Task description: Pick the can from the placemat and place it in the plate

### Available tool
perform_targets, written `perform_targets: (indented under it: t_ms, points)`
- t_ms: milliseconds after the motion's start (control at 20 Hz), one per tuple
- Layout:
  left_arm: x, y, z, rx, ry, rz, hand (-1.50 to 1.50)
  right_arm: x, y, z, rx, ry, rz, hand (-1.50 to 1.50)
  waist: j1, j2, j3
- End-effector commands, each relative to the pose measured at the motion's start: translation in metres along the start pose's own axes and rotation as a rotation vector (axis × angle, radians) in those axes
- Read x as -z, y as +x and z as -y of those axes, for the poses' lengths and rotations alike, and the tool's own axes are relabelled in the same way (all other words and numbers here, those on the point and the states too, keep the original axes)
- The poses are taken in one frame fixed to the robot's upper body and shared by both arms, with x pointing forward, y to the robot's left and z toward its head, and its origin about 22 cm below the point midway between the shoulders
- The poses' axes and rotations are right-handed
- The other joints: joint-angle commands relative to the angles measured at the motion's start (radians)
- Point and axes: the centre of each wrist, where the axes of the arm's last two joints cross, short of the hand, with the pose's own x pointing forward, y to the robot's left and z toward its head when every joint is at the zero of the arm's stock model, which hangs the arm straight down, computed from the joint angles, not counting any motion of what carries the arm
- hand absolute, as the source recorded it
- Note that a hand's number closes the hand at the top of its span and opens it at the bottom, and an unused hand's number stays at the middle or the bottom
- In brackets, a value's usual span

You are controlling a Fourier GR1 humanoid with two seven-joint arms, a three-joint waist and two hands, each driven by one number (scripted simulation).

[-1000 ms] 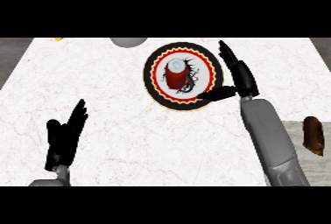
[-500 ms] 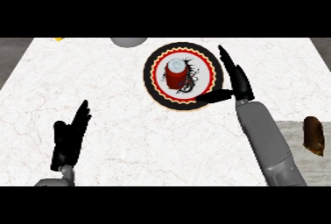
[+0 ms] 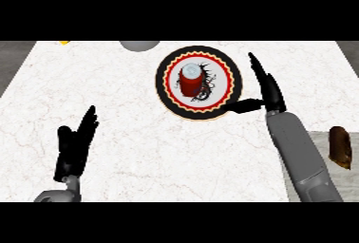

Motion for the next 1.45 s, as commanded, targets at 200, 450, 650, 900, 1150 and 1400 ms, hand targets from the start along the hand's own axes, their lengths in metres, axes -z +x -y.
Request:
perform_targets:
  t_ms: [200,450,650,900,1150,1400]
  points:
    - [-0.004,-0.003,-0.004,-0.009,0.008,-0.005,0.0,-0.01,-0.025,0.029,-0.036,-0.039,-0.016,-1.5,0.001,0.0,0.0]
    - [0.008,0.014,-0.001,0.007,0.026,0.01,0.0,-0.016,-0.03,0.048,-0.036,-0.092,-0.03,-1.5,-0.005,-0.001,0.0]
    - [-0.003,0.005,0.0,-0.013,-0.003,0.007,0.0,-0.02,-0.05,0.062,-0.028,-0.098,-0.037,-1.5,0.004,0.001,0.0]
    - [0.012,0.013,-0.01,0.005,0.016,0.012,0.0,-0.009,-0.032,0.08,-0.043,-0.182,-0.053,-1.5,-0.003,0.0,0.0]
    - [-0.009,0.014,0.024,-0.008,-0.005,0.002,0.0,-0.02,-0.056,0.088,-0.055,-0.202,-0.056,-1.5,0.007,0.003,0.001]
    - [-0.002,0.018,0.008,0.0,-0.002,0.005,0.0,-0.033,-0.069,0.09,-0.11,-0.216,-0.105,-1.5,0.003,0.001,0.0]
